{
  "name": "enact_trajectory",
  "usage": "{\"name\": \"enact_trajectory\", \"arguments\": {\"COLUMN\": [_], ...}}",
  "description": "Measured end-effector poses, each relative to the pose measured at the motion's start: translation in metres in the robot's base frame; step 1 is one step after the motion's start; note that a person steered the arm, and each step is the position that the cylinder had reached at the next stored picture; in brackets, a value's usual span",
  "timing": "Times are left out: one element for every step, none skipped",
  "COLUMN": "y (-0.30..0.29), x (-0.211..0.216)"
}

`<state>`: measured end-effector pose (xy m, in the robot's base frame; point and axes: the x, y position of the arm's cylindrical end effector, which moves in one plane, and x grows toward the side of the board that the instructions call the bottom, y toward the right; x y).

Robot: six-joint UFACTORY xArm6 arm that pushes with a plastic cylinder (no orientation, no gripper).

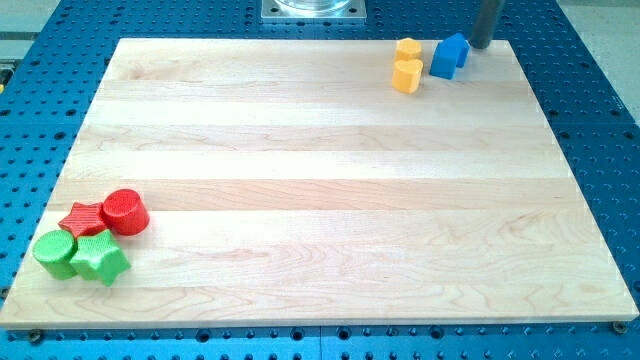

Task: Push triangle into yellow blocks

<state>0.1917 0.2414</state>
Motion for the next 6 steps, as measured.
{"name": "enact_trajectory", "arguments": {"y": [-0.002, -0.059, -0.112, -0.096, -0.129, -0.208], "x": [0.000, 0.023, 0.044, 0.005, 0.012, 0.050]}}
